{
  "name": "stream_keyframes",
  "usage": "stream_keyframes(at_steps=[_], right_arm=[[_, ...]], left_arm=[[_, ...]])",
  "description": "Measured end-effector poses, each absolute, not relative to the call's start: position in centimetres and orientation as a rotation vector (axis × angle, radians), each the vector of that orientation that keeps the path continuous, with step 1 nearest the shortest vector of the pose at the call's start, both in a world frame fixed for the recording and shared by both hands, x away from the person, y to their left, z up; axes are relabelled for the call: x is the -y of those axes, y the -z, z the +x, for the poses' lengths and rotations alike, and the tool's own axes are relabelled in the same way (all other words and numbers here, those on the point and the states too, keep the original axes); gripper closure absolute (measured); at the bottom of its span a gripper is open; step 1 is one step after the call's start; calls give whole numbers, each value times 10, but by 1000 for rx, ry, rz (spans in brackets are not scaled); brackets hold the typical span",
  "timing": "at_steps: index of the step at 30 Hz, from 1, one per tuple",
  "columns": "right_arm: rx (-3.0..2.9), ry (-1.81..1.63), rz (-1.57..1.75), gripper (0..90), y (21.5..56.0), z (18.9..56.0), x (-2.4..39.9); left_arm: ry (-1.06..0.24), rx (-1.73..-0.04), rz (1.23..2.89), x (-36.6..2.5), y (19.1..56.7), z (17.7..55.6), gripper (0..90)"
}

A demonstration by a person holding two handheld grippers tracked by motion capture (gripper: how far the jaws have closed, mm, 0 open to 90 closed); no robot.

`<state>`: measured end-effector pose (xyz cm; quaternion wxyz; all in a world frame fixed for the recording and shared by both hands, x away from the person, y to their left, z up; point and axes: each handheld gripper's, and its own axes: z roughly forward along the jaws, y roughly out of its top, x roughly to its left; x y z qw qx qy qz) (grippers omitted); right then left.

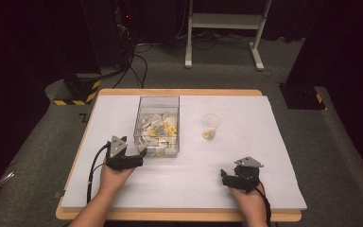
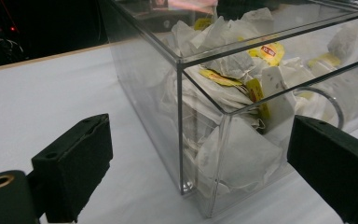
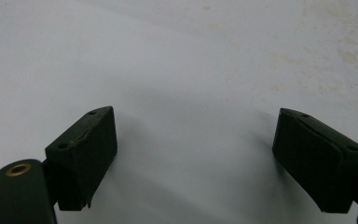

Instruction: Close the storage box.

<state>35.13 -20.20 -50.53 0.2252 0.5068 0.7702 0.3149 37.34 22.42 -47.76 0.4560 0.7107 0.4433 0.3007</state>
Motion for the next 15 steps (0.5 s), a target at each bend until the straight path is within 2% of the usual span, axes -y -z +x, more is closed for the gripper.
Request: stream_keyframes(at_steps=[15], right_arm=[[-2124, -869, 1391, 141, 505, 351, 202]], left_arm=[[-713, -1146, 1748, -223, 488, 398, 95]])
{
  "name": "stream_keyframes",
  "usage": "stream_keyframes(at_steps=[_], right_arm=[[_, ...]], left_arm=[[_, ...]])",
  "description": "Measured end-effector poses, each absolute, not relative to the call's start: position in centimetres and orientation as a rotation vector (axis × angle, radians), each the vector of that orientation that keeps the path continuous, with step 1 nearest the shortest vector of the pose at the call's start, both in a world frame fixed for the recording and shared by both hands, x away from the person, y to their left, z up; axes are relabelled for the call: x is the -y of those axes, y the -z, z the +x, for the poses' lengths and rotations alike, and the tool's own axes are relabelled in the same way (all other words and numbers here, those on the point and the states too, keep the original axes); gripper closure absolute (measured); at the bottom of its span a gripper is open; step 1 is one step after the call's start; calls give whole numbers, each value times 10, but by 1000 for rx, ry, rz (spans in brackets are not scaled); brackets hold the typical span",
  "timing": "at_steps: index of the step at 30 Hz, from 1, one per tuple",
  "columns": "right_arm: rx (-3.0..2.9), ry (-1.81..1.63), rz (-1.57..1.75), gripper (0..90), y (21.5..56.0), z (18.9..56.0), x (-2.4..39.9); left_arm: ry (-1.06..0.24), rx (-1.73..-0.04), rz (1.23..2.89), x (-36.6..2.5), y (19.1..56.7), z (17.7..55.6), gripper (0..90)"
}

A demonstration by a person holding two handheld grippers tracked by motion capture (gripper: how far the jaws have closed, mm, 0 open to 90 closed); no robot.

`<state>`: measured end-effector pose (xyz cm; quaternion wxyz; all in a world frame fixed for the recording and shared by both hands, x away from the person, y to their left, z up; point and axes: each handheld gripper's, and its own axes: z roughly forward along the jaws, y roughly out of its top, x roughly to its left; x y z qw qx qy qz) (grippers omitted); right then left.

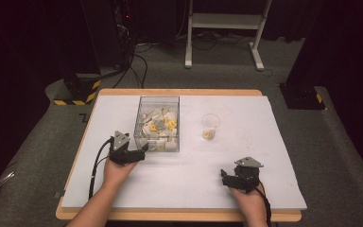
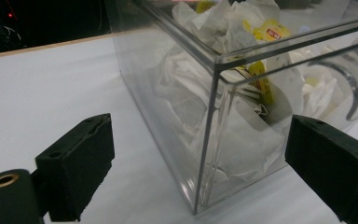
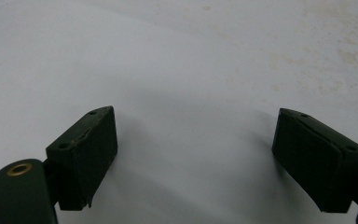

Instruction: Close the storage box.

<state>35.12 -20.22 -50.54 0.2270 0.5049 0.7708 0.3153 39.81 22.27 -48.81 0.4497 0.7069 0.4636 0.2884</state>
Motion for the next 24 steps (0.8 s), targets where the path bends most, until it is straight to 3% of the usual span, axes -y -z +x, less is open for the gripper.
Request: stream_keyframes(at_steps=[24], right_arm=[[-2126, -870, 1398, 141, 505, 351, 202]], left_arm=[[-664, -1249, 1775, -219, 494, 415, 192]])
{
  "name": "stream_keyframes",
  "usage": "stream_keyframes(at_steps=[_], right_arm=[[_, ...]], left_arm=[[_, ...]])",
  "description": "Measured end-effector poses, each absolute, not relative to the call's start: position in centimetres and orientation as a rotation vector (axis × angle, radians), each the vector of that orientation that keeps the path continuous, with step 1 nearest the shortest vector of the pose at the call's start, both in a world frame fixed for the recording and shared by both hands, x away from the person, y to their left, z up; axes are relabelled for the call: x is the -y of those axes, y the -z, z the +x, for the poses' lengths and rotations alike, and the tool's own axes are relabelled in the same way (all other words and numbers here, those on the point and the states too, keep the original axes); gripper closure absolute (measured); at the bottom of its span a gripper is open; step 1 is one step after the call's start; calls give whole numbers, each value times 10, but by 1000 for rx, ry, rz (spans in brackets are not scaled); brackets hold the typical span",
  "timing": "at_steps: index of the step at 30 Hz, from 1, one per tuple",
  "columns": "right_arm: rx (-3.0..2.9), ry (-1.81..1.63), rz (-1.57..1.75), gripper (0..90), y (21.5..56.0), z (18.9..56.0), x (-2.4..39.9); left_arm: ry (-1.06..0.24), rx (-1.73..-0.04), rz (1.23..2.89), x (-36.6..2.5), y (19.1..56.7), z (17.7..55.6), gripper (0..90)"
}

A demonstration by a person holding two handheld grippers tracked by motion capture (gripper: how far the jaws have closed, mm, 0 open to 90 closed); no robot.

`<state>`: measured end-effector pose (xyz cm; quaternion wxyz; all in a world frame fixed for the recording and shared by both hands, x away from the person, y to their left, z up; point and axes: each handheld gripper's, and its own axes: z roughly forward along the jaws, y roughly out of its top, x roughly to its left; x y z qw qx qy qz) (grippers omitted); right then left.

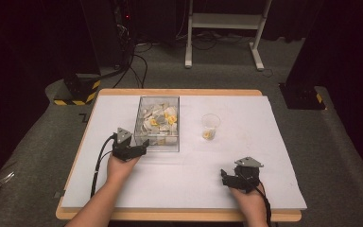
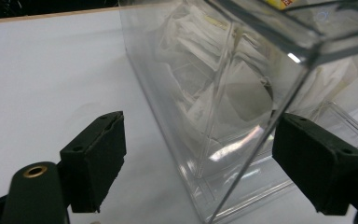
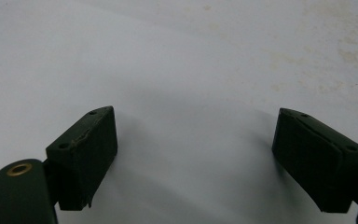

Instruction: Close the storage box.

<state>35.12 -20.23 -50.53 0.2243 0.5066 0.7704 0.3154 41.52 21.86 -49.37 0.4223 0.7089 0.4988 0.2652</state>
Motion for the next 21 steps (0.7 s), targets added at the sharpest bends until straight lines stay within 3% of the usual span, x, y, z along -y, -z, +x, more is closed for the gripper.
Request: stream_keyframes(at_steps=[21], right_arm=[[-2126, -869, 1397, 140, 505, 351, 202]], left_arm=[[-579, -1179, 1850, -245, 490, 368, 209]])
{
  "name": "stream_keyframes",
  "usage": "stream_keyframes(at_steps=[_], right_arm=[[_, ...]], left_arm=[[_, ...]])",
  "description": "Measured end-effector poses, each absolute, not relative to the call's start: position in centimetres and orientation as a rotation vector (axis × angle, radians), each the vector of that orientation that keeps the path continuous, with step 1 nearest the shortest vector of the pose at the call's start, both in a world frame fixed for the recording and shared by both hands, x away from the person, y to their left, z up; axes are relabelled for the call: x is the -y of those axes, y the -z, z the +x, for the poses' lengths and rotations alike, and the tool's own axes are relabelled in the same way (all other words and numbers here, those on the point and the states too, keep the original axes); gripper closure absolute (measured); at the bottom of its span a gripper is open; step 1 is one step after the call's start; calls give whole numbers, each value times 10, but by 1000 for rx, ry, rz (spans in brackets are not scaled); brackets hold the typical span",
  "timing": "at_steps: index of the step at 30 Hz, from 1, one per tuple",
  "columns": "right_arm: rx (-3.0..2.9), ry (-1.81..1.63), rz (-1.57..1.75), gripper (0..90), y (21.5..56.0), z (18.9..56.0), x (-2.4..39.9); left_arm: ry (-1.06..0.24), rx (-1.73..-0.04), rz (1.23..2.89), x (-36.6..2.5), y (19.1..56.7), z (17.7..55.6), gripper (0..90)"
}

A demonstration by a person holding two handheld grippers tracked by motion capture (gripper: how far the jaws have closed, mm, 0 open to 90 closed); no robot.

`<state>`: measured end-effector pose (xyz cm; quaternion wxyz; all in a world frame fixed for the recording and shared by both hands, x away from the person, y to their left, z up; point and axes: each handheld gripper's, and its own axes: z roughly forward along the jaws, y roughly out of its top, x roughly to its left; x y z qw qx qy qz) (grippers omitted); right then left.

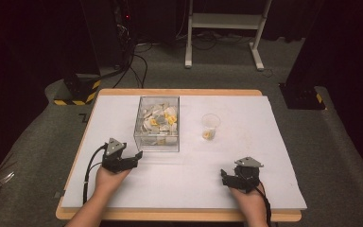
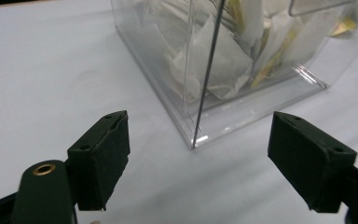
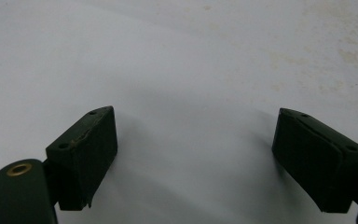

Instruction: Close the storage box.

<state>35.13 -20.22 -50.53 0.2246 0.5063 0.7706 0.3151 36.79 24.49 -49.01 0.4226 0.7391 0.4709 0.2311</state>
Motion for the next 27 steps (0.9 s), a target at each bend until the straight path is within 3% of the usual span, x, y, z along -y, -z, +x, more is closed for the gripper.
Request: stream_keyframes(at_steps=[3, 12, 27], right_arm=[[-2124, -869, 1394, 141, 505, 351, 202], [-2123, -868, 1393, 141, 505, 351, 202], [-2126, -871, 1400, 140, 505, 351, 202]], left_arm=[[-502, -1163, 1898, -251, 492, 360, 210], [-534, -1180, 2093, -273, 505, 330, 163], [-532, -1214, 2055, -282, 509, 322, 133]])
